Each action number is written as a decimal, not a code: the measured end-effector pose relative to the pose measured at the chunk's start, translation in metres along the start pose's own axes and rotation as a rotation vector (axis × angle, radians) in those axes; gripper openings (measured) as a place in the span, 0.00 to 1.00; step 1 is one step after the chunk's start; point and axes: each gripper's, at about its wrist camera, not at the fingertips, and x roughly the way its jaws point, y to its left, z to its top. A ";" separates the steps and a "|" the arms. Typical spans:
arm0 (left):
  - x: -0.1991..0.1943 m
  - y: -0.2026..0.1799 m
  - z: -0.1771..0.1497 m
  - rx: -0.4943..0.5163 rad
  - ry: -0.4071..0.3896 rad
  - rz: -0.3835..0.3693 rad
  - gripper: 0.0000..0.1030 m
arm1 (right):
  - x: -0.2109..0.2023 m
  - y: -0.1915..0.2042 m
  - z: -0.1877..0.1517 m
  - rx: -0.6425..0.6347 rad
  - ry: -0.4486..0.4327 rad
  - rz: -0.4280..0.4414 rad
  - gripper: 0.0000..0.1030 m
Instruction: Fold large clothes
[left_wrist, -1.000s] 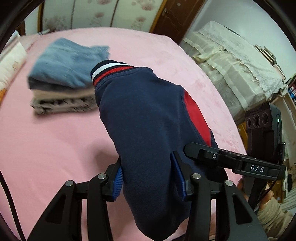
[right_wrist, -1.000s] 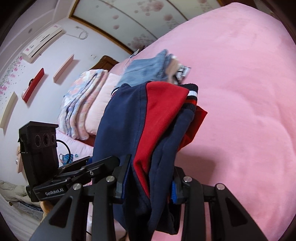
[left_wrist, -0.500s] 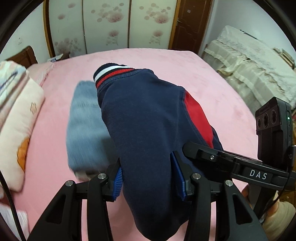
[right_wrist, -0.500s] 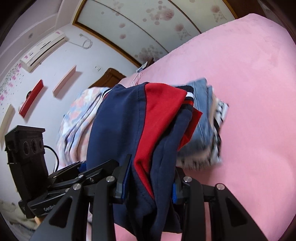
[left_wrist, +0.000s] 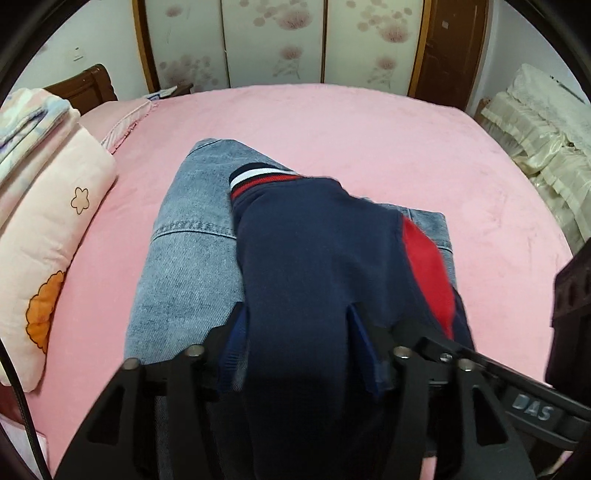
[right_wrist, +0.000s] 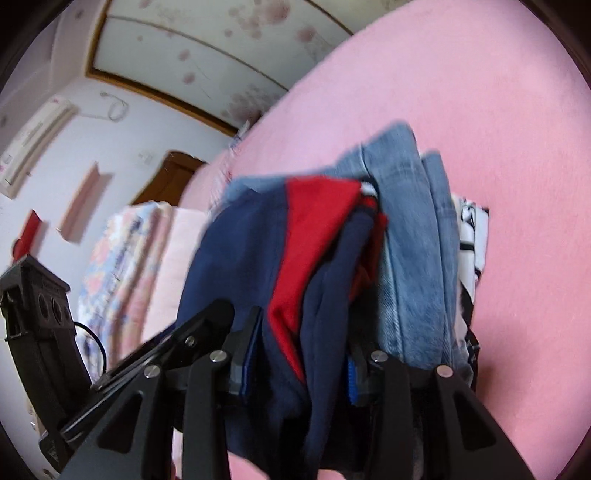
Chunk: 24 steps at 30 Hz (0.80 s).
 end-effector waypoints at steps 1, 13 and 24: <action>-0.002 0.003 -0.003 -0.010 -0.021 0.014 0.77 | -0.001 0.001 -0.002 -0.015 -0.008 -0.010 0.39; -0.087 0.017 -0.027 -0.101 -0.046 0.025 0.84 | -0.072 0.043 -0.025 -0.253 0.025 -0.122 0.45; -0.195 -0.031 -0.085 -0.042 -0.042 0.058 0.85 | -0.192 0.079 -0.086 -0.351 0.021 -0.196 0.45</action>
